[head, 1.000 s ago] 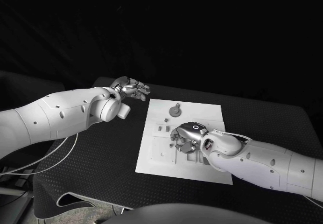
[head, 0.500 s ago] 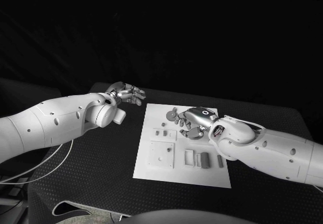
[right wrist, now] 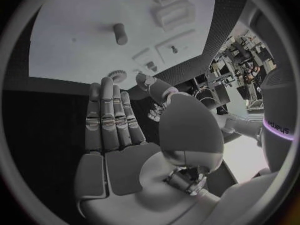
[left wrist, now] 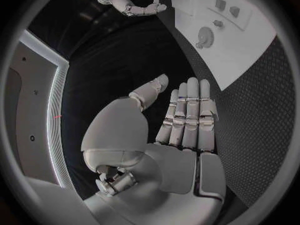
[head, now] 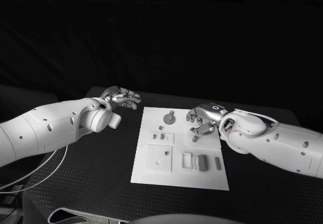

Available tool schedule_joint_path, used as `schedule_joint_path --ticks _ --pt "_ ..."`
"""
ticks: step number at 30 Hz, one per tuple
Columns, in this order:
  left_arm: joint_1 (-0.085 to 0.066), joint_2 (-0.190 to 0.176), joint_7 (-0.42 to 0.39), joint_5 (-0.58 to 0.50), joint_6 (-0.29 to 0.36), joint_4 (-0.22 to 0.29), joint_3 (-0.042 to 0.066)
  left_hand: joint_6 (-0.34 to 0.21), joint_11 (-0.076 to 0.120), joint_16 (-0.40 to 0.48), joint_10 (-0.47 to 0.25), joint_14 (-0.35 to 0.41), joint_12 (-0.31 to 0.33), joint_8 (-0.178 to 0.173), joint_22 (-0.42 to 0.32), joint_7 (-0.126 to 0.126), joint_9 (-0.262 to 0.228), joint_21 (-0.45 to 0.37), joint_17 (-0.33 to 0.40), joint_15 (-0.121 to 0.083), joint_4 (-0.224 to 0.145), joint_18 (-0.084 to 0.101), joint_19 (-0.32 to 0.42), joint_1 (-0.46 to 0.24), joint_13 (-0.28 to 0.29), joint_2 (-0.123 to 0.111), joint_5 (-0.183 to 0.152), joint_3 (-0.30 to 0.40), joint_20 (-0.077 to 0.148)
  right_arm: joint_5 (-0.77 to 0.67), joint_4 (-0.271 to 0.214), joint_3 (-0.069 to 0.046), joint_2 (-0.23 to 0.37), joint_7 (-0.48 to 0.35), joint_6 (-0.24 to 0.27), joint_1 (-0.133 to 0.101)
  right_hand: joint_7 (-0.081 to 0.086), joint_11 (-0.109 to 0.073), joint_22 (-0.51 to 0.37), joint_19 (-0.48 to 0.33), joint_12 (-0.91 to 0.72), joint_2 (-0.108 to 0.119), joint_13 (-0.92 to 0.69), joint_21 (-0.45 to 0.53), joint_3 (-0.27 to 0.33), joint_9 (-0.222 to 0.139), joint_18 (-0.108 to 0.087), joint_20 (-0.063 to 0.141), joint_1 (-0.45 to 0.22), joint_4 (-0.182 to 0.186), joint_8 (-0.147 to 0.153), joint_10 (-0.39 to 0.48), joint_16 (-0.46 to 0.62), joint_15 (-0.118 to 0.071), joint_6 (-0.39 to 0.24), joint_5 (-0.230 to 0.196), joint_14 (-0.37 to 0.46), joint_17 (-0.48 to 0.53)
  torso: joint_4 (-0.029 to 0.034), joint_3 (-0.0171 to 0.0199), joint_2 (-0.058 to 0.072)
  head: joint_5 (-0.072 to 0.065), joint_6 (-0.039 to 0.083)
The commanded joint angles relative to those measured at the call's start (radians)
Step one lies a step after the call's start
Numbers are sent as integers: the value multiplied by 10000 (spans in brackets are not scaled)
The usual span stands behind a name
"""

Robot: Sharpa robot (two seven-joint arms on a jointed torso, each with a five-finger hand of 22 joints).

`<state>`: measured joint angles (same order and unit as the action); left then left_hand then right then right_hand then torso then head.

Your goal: Assemble the parts on the task board

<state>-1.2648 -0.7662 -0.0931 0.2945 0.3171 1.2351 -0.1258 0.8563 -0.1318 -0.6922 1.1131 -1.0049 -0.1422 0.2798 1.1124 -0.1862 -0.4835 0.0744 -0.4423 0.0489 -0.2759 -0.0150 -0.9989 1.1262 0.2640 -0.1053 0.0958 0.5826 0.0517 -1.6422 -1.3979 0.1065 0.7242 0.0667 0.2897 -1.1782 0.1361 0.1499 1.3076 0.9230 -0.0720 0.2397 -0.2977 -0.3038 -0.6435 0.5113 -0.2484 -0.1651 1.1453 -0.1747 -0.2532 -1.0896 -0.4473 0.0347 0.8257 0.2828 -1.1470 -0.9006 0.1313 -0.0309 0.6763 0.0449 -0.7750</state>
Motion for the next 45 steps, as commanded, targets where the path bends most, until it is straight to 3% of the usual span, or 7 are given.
schedule_joint_path --ticks 1,12,23,27,31,36,45 --pt "-15 20 -149 -21 -130 30 5 -39 9 50 -23 -12 -25 53 -17 -4 8 -56 -14 25 -24 32 15 -34 -8 -19 12 -58 -43 -516 207 24 -78 228 -1086 4 -6 -22 223 -88 31 72 23 19 -23 -17 -134 -15 52 51 10 86 -24 53 -64 37 31 -19 12 -1 -3 -48 5" --pt "-14 -7 -134 -21 -154 22 3 -42 9 60 -25 -13 -27 56 -19 -5 9 -56 -28 25 -21 32 14 -40 -9 -19 11 -61 -44 -613 164 160 -23 318 -1828 80 -11 -8 223 -141 19 202 87 29 58 -44 -134 -47 -74 243 -33 145 -40 68 -45 30 97 -36 15 -2 -4 -77 -17" --pt "-12 29 -125 -22 -170 -24 1 -47 8 69 -29 -15 -28 57 -21 -6 12 -57 -40 26 -14 33 14 -50 -10 -15 11 -65 -45 -646 215 229 -70 324 -1979 198 -16 10 228 -175 4 261 147 26 78 -70 -134 -48 -142 454 -80 202 -61 85 -18 35 147 -48 16 -8 -3 -98 -48" --pt "-12 26 -120 -22 -171 -26 0 -50 7 73 -31 -14 -28 57 -22 -7 13 -57 -45 26 -11 33 14 -53 -11 -14 11 -66 -45 -675 245 248 -88 317 -1855 200 33 -14 235 -143 -30 102 161 -13 57 -60 -134 -23 -2 425 -159 171 -113 59 88 31 110 -70 19 -9 -5 -103 -59" --pt "-12 31 -121 -22 -179 -27 -1 -52 7 76 -33 -15 -28 57 -23 -8 14 -57 -49 26 -9 33 14 -56 -12 -12 12 -67 -45 -829 282 257 -108 340 -1932 204 207 -151 230 -55 -198 -275 126 -96 89 -38 -134 18 234 174 -354 -126 -208 -57 426 33 7 -99 19 -9 -5 -108 -74" --pt "-12 31 -120 -22 -179 -35 -1 -54 7 80 -34 -15 -29 58 -24 -8 15 -57 -55 26 -6 34 14 -60 -12 -8 12 -68 -45 -947 325 274 -133 364 -1909 223 169 -266 224 23 -378 -651 54 -155 77 -42 -134 44 359 -161 -492 -499 -256 -148 723 42 -87 -94 16 -11 -3 -120 -91" --pt "-12 40 -113 -22 -182 -37 -1 -58 5 86 -38 -16 -29 59 -26 -10 16 -57 -63 27 -1 34 15 -67 -13 -4 12 -69 -45 -980 426 291 -306 331 -1755 321 128 -344 221 115 -478 -943 9 -209 56 -57 -134 64 306 -390 -590 -761 -298 -205 981 45 -191 -85 26 -11 -5 -117 -124"
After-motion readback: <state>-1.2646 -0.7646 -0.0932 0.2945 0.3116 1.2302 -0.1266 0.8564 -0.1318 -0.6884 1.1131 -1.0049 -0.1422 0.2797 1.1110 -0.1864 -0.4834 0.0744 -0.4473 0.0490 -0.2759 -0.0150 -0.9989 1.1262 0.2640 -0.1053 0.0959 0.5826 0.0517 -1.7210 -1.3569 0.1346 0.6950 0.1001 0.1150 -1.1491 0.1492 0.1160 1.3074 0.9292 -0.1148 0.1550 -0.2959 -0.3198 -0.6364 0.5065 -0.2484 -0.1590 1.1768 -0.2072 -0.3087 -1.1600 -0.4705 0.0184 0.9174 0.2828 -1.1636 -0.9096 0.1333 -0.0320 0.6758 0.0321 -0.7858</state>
